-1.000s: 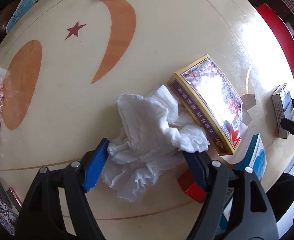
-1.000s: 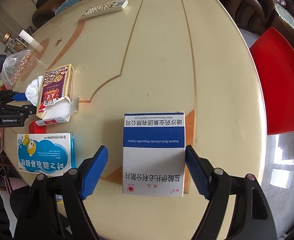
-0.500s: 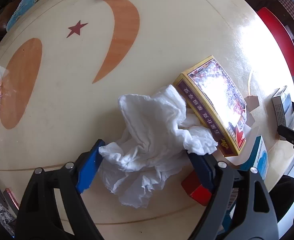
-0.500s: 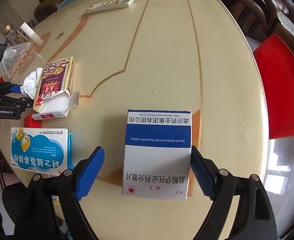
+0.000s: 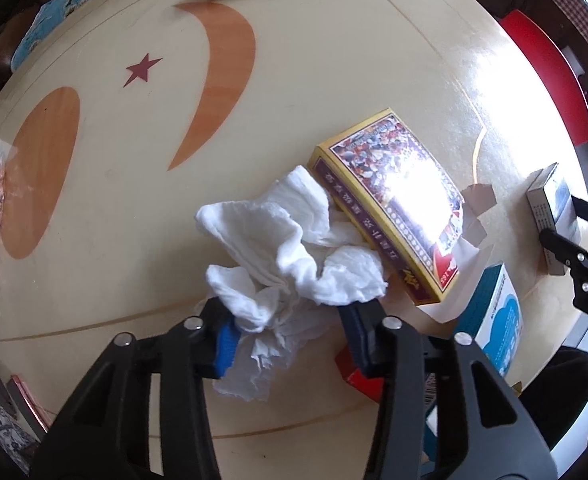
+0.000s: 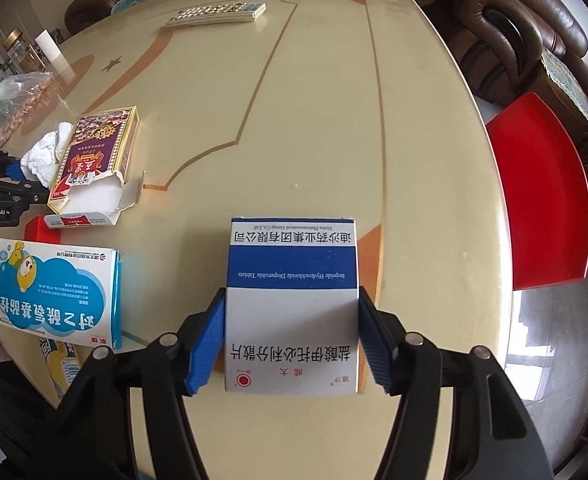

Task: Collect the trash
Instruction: 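Grasp the white tissue with the left tool while the right tool grasps the white medicine box, then lift the tissue and medicine box with both tools toward the pink bin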

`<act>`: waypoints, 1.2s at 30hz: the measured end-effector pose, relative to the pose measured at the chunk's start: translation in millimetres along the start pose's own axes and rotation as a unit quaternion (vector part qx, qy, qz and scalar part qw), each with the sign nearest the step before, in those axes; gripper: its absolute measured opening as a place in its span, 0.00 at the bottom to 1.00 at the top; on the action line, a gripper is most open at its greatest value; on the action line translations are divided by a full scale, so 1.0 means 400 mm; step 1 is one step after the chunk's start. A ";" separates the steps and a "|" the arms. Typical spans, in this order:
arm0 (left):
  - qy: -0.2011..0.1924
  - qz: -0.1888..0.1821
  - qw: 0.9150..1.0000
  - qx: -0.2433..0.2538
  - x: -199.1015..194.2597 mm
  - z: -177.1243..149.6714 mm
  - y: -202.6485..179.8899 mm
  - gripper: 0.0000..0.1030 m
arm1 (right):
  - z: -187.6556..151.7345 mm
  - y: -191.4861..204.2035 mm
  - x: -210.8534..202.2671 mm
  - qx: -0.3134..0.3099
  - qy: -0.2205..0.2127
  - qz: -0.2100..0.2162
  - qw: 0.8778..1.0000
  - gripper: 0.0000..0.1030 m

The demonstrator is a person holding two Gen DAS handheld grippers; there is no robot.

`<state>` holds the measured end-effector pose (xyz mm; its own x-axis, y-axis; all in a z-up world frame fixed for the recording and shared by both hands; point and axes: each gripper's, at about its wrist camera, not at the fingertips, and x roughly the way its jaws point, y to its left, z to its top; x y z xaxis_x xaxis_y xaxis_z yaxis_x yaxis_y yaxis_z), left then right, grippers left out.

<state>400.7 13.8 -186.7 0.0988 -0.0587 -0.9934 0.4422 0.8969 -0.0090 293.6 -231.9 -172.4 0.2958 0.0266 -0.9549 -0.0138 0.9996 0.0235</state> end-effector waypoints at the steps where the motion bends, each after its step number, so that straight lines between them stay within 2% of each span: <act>1: -0.001 0.000 1.000 -0.003 -0.002 -0.002 0.002 0.36 | -0.001 -0.001 -0.001 0.000 0.000 0.000 1.000 0.58; 6: -0.007 -0.009 1.000 -0.016 -0.019 -0.018 0.037 0.25 | -0.005 -0.004 -0.012 0.017 -0.001 0.022 1.000 0.58; 11: -0.021 -0.006 1.000 -0.020 -0.045 -0.039 0.059 0.22 | -0.001 0.008 -0.034 0.015 -0.010 0.028 0.999 0.58; 18: -0.048 0.003 0.998 -0.031 -0.104 -0.086 0.064 0.21 | -0.001 0.013 -0.077 0.020 -0.025 0.028 0.999 0.58; 21: -0.057 0.007 0.998 -0.039 -0.133 -0.101 0.011 0.21 | -0.005 0.017 -0.103 0.021 -0.034 0.027 0.999 0.58; 30: -0.099 0.021 0.993 -0.058 -0.247 -0.148 -0.025 0.21 | -0.028 0.056 -0.207 0.012 -0.062 0.033 0.997 0.58; 36: -0.124 0.032 0.990 -0.060 -0.320 -0.241 -0.054 0.21 | -0.068 0.082 -0.285 0.008 -0.083 0.034 0.996 0.58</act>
<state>292.6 44.2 -70.6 0.3459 -0.0922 -0.9337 0.3209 0.9468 0.0254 233.4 -202.4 -70.8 0.4479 0.0944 -0.8891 -0.0243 0.9953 0.0935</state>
